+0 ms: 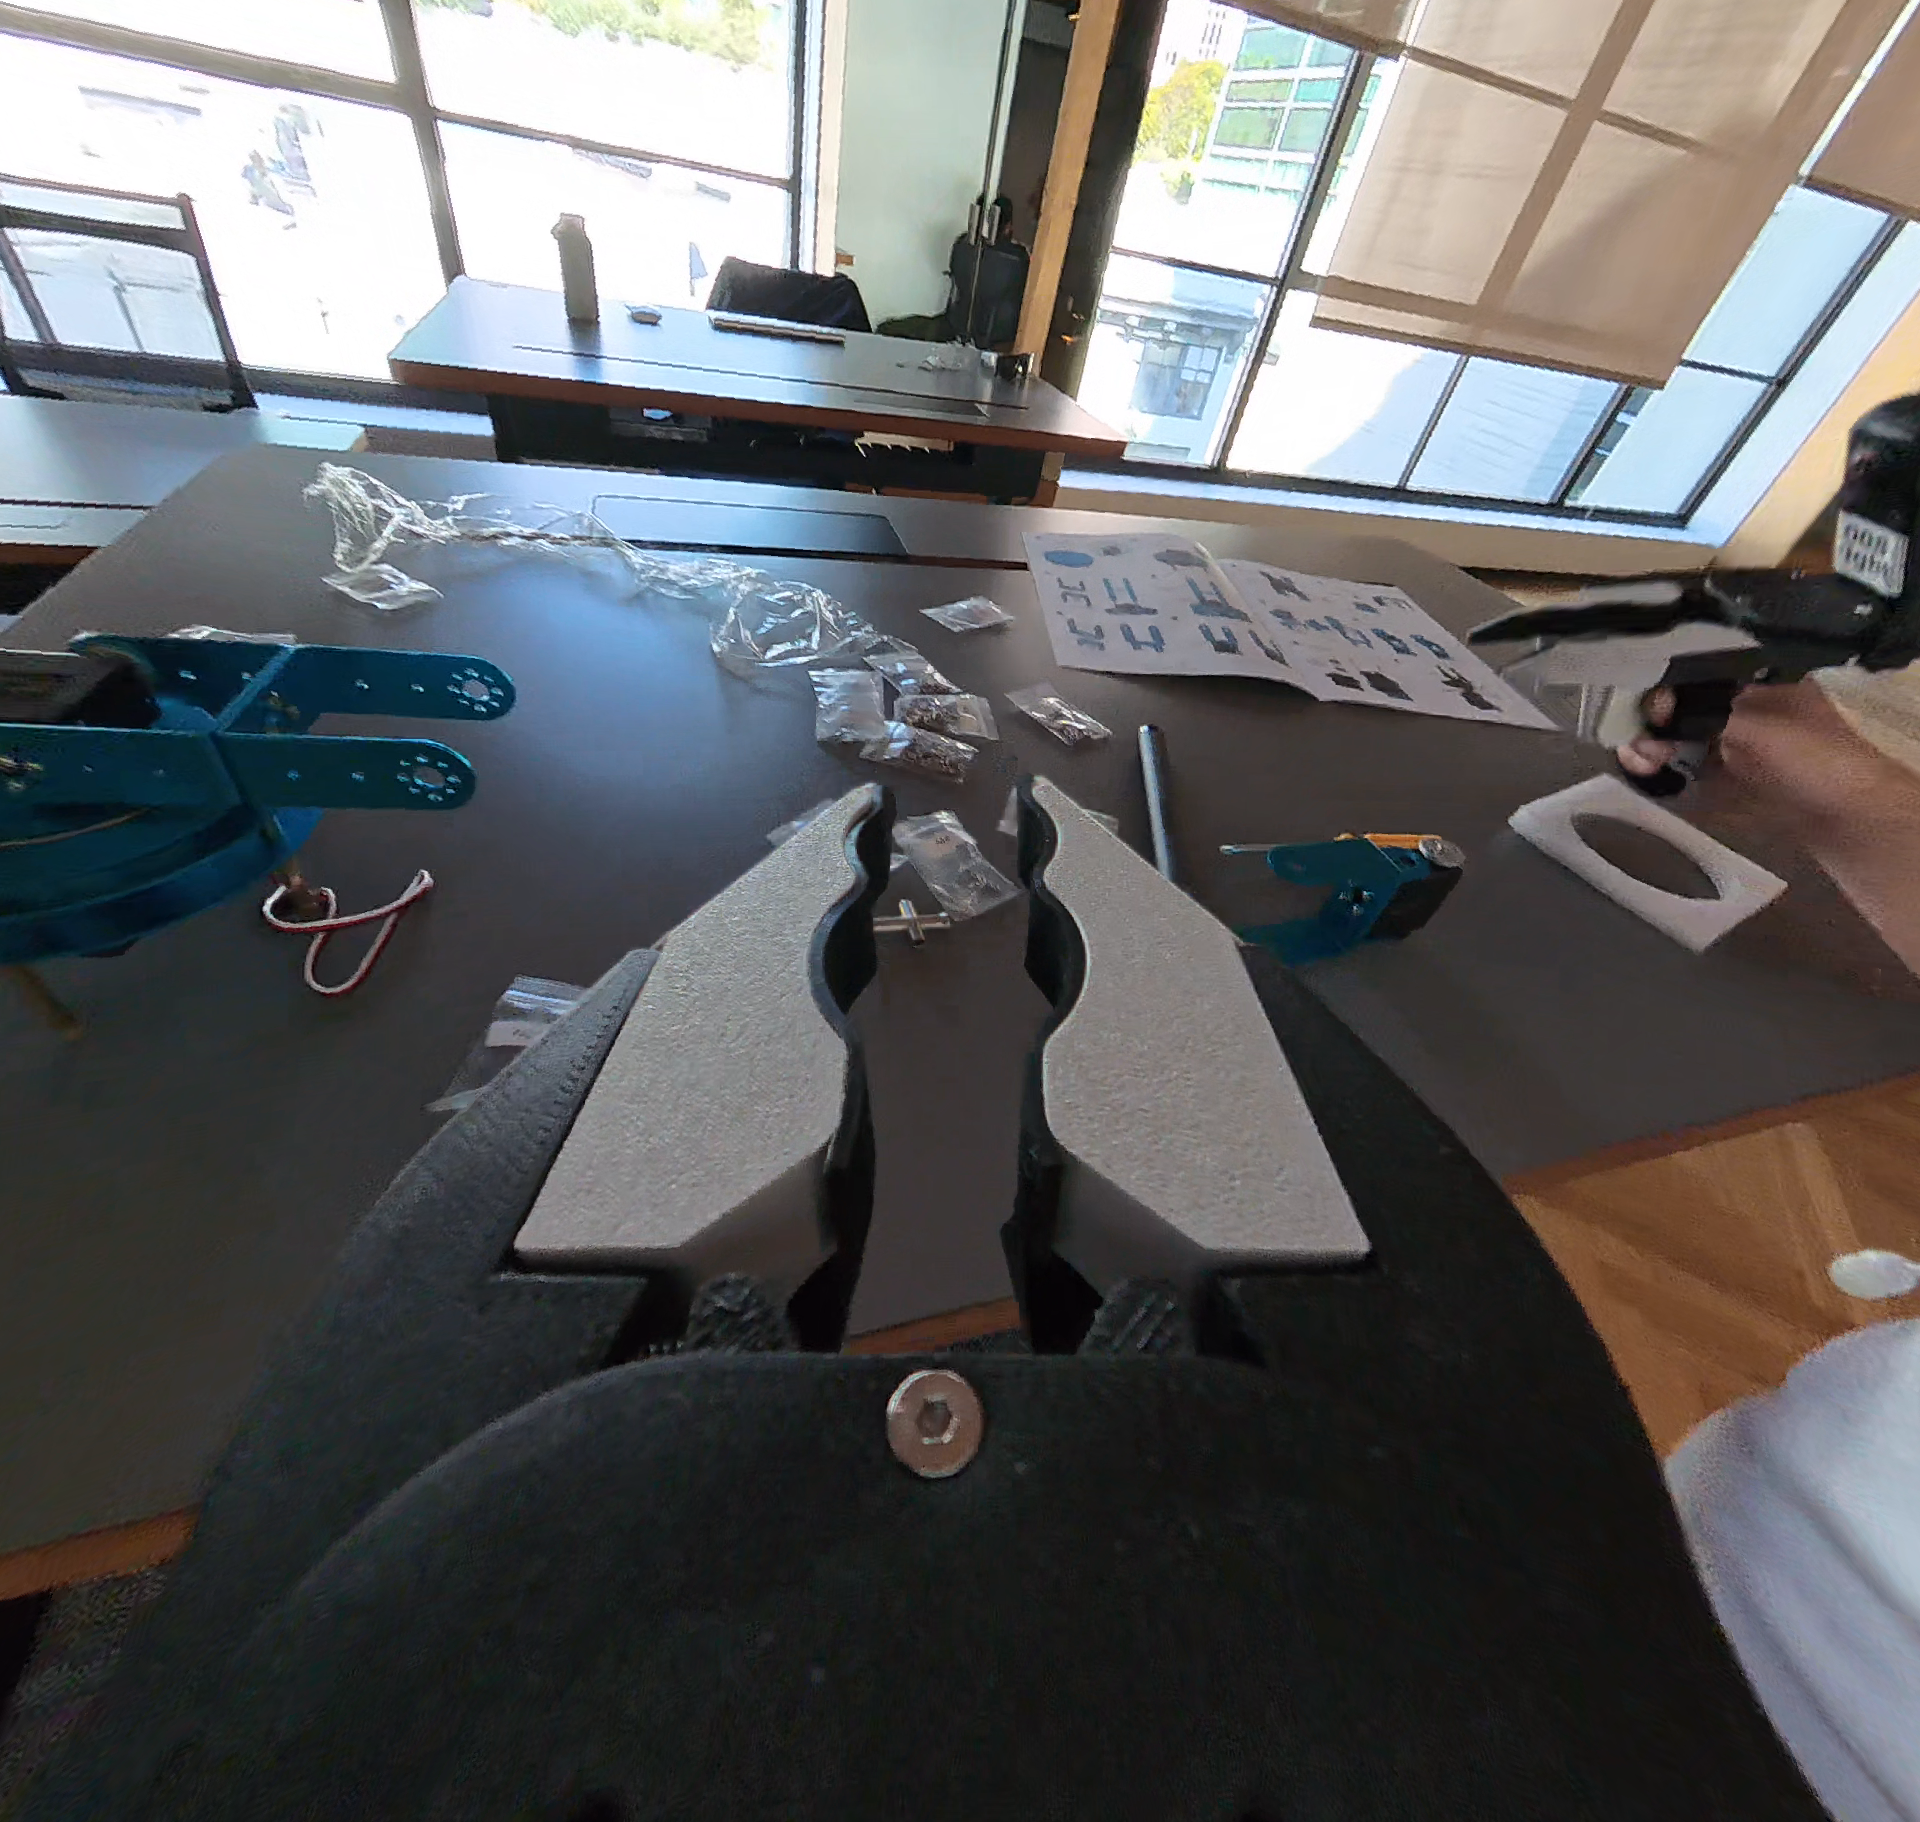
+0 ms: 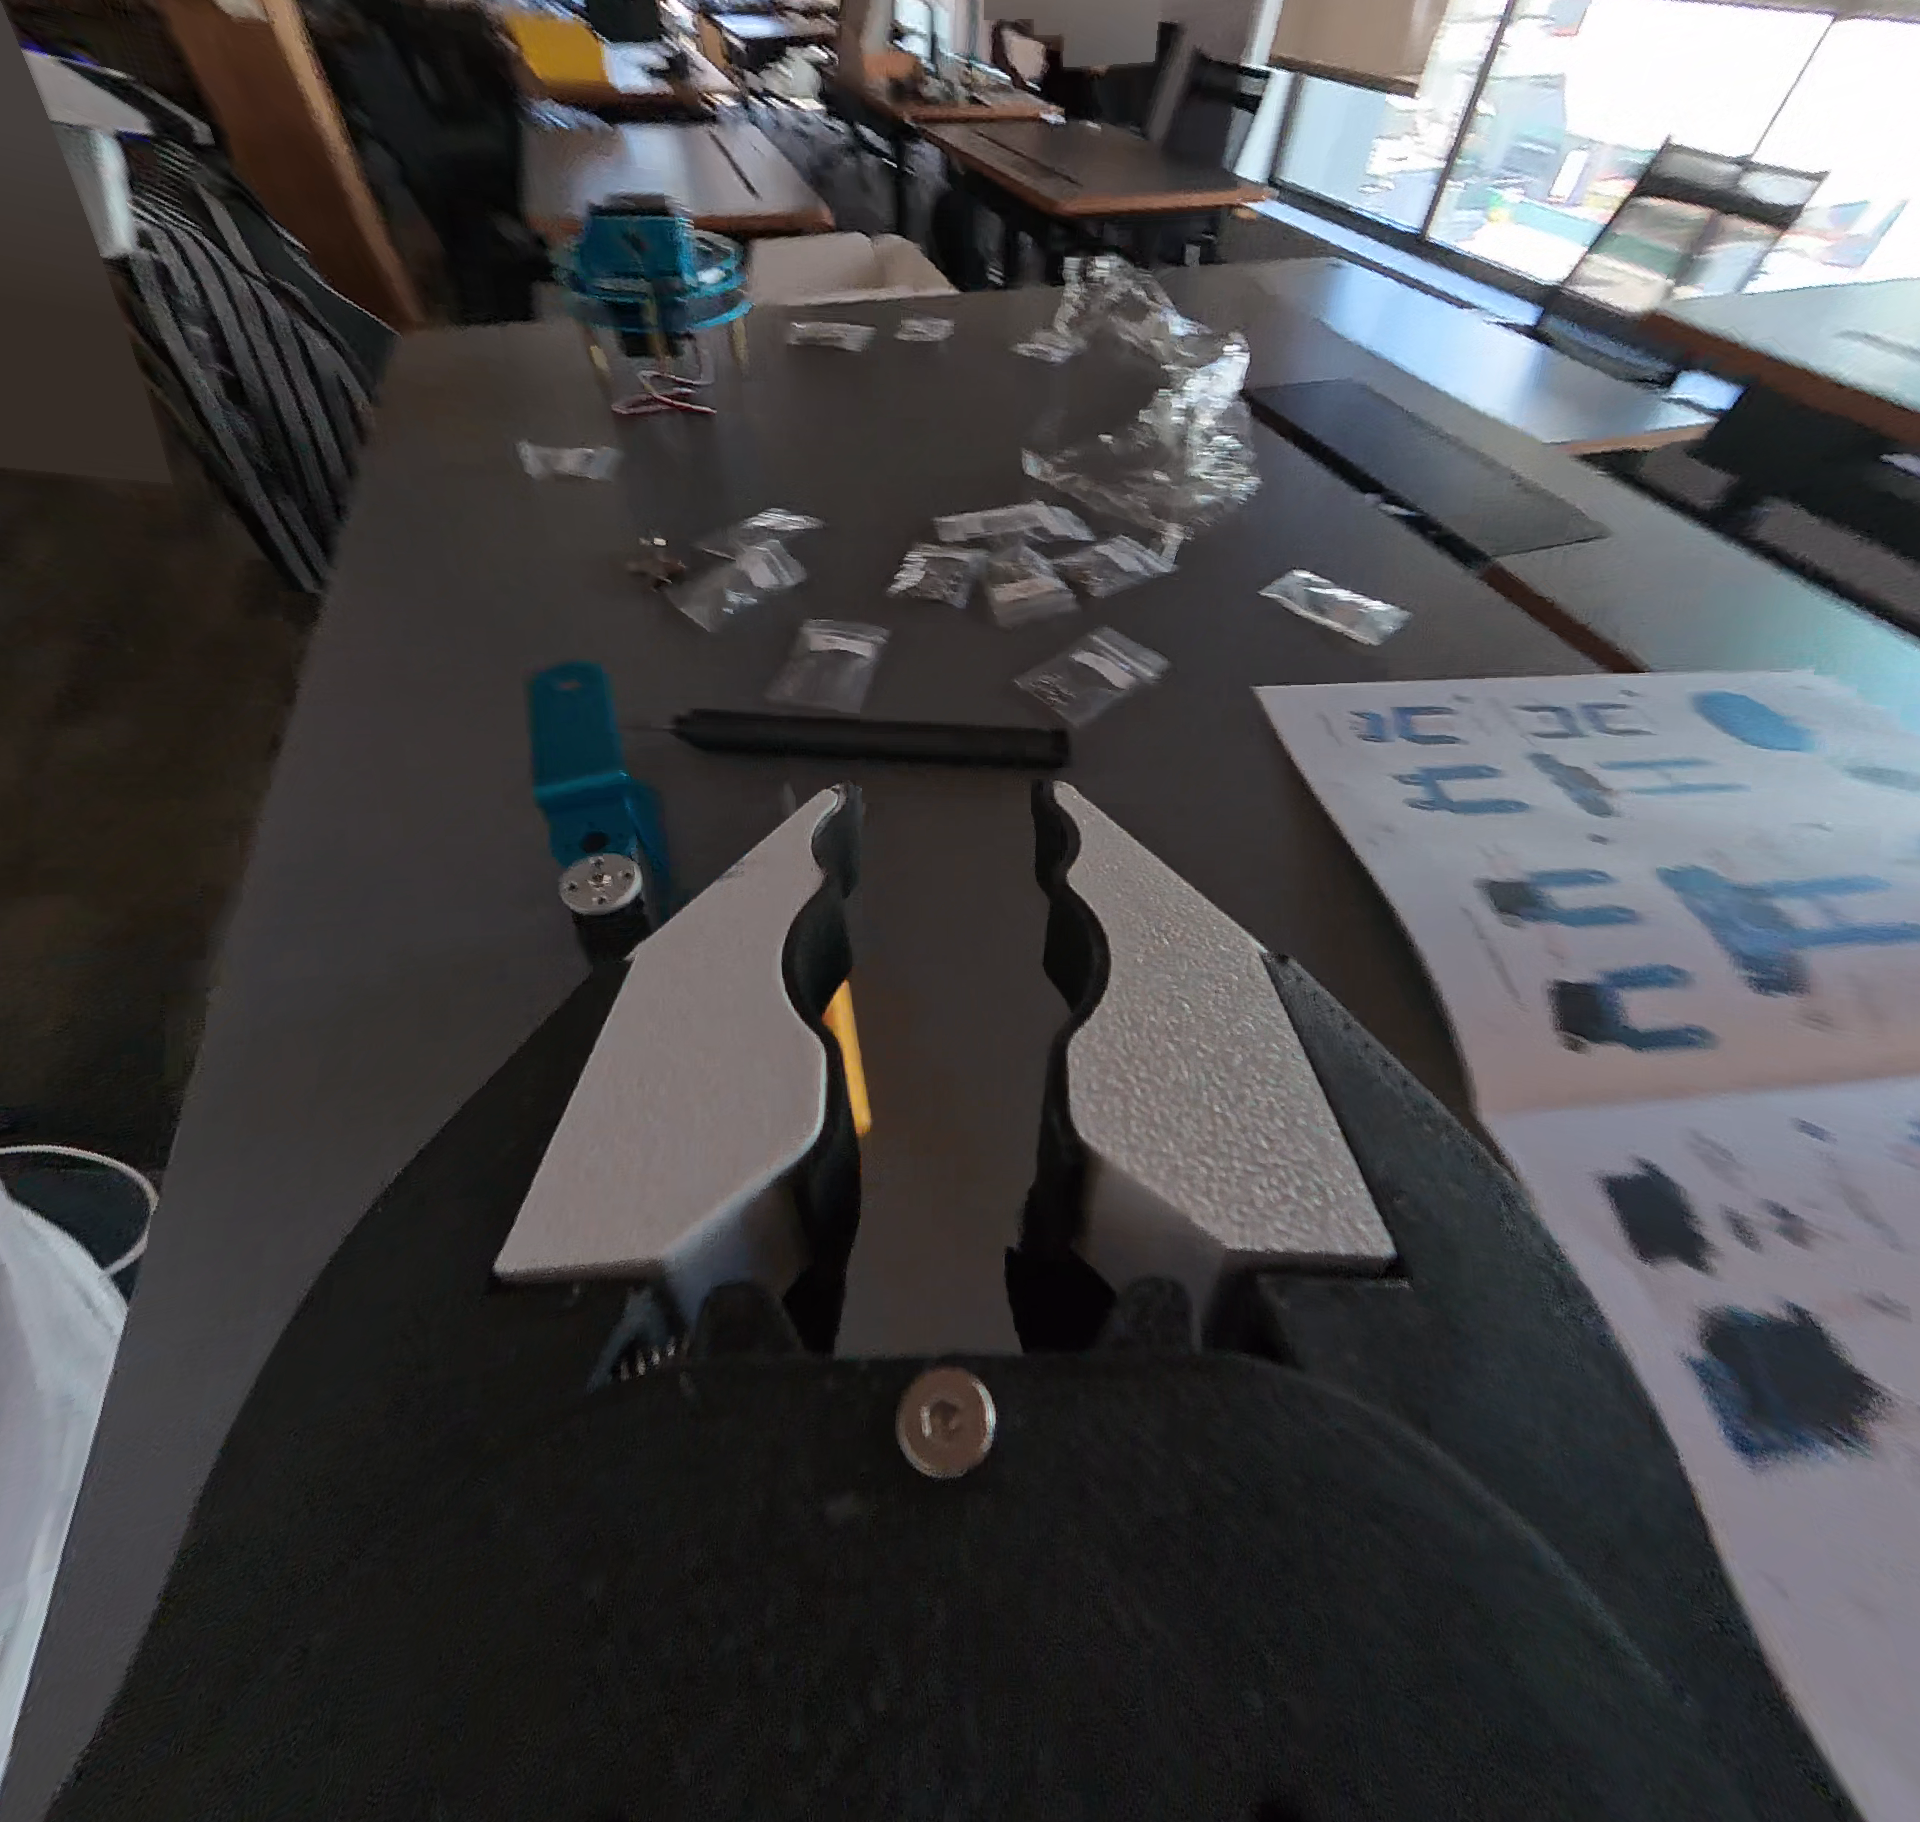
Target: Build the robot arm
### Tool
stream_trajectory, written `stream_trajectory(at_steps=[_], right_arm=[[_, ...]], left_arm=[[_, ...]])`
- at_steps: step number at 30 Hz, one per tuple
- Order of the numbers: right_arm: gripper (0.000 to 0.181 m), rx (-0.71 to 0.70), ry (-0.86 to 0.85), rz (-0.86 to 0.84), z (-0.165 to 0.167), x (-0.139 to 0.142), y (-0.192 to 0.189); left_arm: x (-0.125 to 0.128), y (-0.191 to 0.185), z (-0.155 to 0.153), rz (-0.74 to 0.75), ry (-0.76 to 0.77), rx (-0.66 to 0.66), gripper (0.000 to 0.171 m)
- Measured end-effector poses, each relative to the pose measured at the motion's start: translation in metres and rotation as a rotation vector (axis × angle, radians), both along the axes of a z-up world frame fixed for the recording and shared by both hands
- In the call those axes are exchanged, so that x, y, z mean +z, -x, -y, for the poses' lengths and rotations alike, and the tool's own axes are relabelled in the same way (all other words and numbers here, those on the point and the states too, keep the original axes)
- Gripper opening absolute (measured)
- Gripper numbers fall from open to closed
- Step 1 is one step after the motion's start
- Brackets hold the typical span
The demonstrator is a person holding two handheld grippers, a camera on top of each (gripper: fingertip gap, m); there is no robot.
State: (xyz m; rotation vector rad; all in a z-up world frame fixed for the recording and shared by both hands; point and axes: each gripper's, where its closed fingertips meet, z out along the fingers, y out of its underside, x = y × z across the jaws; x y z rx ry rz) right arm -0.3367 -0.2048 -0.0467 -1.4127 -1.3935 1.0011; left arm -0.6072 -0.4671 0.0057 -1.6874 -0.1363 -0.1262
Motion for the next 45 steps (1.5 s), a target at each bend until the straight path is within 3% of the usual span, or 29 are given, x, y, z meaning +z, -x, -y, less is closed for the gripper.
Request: stream_trajectory(at_steps=[4,7,11,15,21,26,28,32,35,39,42,45], right_arm=[[0.034,-0.111,-0.068,0.045,-0.015,0.040,-0.045],[0.037,-0.209,-0.117,0.094,-0.028,0.047,-0.087],[0.046,-0.322,-0.091,0.091,-0.025,0.019,-0.144],[0.053,-0.382,0.028,-0.038,-0.017,-0.009,-0.183],[0.082,-0.273,0.010,0.173,0.000,-0.067,-0.220],[0.091,-0.124,0.140,0.294,0.011,-0.100,-0.226],[0.090,-0.128,0.099,0.322,0.006,-0.103,-0.227],[0.080,-0.064,0.100,0.326,0.012,-0.103,-0.221],[0.075,-0.024,0.071,0.392,0.015,-0.113,-0.220],[0.064,-0.033,0.002,0.404,0.010,-0.114,-0.215],[0.061,-0.030,0.000,0.405,0.011,-0.114,-0.213],[0.058,-0.049,-0.027,0.395,0.008,-0.112,-0.212]], left_arm=[[-0.020,-0.012,-0.006,-0.046,0.057,-0.050,0.023],[-0.023,-0.026,-0.029,-0.055,0.063,-0.164,0.024],[-0.008,-0.064,-0.075,-0.103,0.009,-0.392,0.025],[-0.001,-0.131,-0.121,-0.101,-0.005,-0.642,0.029],[-0.010,-0.256,-0.163,-0.138,0.058,-0.831,0.063],[-0.059,-0.345,-0.211,-0.271,0.190,-0.828,0.106],[-0.079,-0.374,-0.221,-0.329,0.238,-0.858,0.103],[-0.124,-0.406,-0.239,-0.453,0.424,-0.882,0.135],[-0.153,-0.416,-0.243,-0.509,0.558,-0.907,0.148],[-0.181,-0.422,-0.243,-0.536,0.648,-0.930,0.148],[-0.179,-0.424,-0.244,-0.509,0.638,-0.936,0.131],[-0.176,-0.422,-0.246,-0.535,0.615,-0.925,0.125]])
